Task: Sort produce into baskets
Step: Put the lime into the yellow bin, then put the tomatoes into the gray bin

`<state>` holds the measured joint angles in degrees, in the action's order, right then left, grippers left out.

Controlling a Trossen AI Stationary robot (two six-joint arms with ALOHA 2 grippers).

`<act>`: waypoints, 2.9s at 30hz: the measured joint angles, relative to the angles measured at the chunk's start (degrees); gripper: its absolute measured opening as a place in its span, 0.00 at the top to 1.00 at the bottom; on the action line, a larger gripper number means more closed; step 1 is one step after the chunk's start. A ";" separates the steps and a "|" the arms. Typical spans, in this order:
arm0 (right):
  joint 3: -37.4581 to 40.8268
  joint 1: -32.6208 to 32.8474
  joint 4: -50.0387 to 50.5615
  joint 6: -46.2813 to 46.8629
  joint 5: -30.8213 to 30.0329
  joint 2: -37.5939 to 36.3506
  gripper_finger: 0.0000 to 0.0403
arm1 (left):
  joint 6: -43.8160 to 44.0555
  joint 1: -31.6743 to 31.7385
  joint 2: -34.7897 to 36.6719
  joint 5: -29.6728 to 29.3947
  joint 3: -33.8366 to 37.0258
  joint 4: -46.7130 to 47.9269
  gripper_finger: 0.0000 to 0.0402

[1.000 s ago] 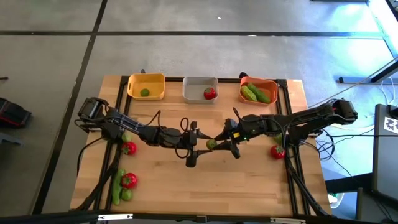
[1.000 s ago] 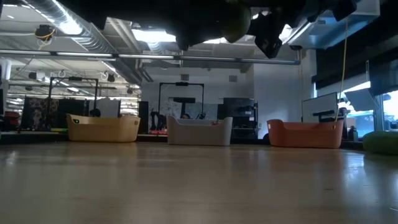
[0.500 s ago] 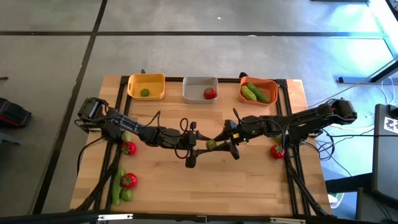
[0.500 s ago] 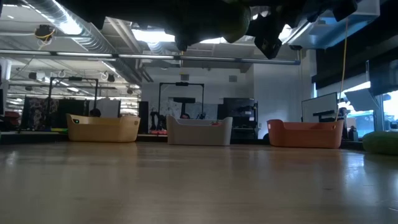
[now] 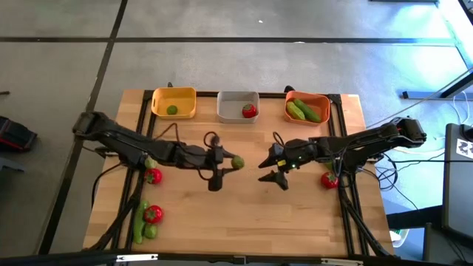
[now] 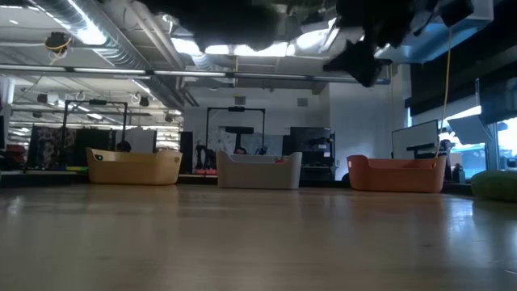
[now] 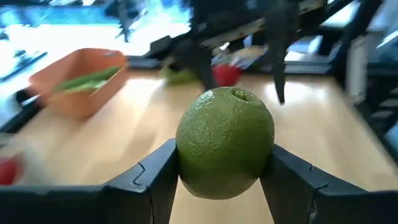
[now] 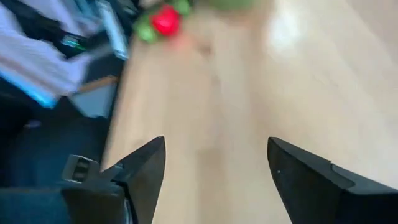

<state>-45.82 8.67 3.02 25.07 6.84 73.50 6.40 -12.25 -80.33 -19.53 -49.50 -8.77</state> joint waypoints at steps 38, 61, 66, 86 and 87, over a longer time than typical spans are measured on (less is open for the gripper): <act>2.69 -0.07 12.30 3.23 -16.32 19.57 0.37 | 17.20 43.72 11.70 -15.36 4.17 42.26 0.52; 2.75 -0.07 10.45 3.12 -16.36 19.70 0.37 | 5.00 57.34 -3.19 -5.81 4.15 33.30 0.41; 2.75 -0.07 10.41 2.78 -16.38 19.70 0.37 | 4.10 57.72 -2.25 -5.57 4.17 33.99 0.34; 2.75 -0.07 9.91 1.63 -16.78 19.70 0.37 | 11.58 36.45 14.26 -0.06 -1.40 50.41 0.33; 2.75 -0.07 9.90 1.63 -16.78 19.70 0.37 | 13.03 35.03 14.80 0.68 -1.40 50.44 0.33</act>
<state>-43.07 8.60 12.93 26.70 -9.93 93.21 19.43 22.78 -65.54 -18.85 -50.89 41.67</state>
